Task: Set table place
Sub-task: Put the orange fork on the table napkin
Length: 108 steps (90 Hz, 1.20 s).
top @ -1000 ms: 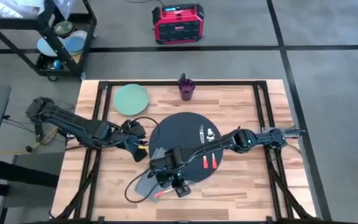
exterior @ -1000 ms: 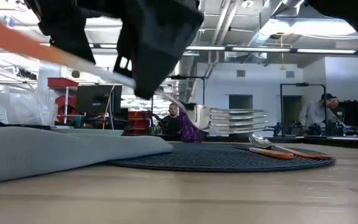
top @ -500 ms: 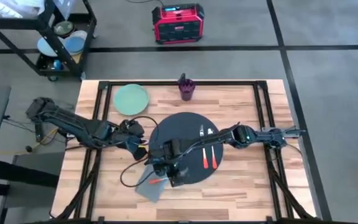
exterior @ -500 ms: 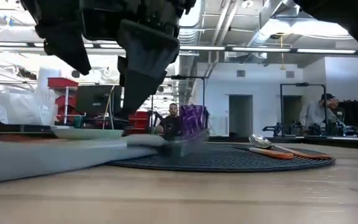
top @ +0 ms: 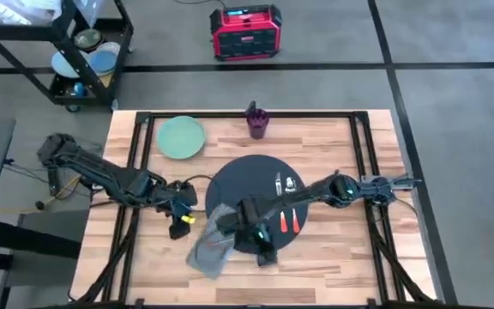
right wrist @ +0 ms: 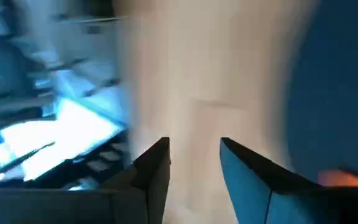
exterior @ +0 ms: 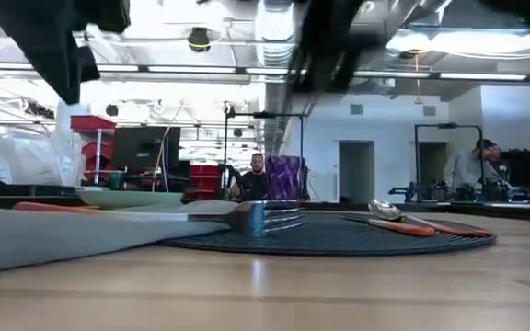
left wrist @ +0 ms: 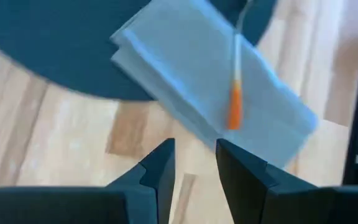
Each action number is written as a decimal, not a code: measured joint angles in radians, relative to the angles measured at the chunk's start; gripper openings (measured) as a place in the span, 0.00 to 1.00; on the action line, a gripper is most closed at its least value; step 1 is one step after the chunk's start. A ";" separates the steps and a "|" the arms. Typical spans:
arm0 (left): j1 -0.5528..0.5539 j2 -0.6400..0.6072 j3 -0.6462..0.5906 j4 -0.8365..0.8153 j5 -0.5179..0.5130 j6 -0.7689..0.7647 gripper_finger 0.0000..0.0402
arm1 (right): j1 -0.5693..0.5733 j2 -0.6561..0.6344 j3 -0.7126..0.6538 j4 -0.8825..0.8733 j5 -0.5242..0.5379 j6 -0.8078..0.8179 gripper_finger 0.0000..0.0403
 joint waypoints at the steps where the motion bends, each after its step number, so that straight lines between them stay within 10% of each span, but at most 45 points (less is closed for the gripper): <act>1: -0.003 0.000 0.000 0.009 0.000 0.003 0.26 | 0.011 -0.017 0.000 0.005 -0.001 0.006 0.31; 32: -0.019 0.120 0.001 0.420 0.035 0.153 0.26 | 0.330 -0.361 0.001 -0.024 0.568 0.606 0.30; 49: 0.031 0.329 -0.002 0.508 0.287 0.150 0.26 | 0.434 -0.432 0.002 -0.030 0.785 0.919 0.30; 69: 0.065 0.476 0.051 0.576 0.343 0.143 0.26 | 0.510 -0.439 0.003 -0.030 0.844 1.073 0.30; 108: 0.180 0.491 0.057 0.636 0.138 0.102 0.24 | 0.605 -0.422 -0.078 -0.031 0.850 1.285 0.29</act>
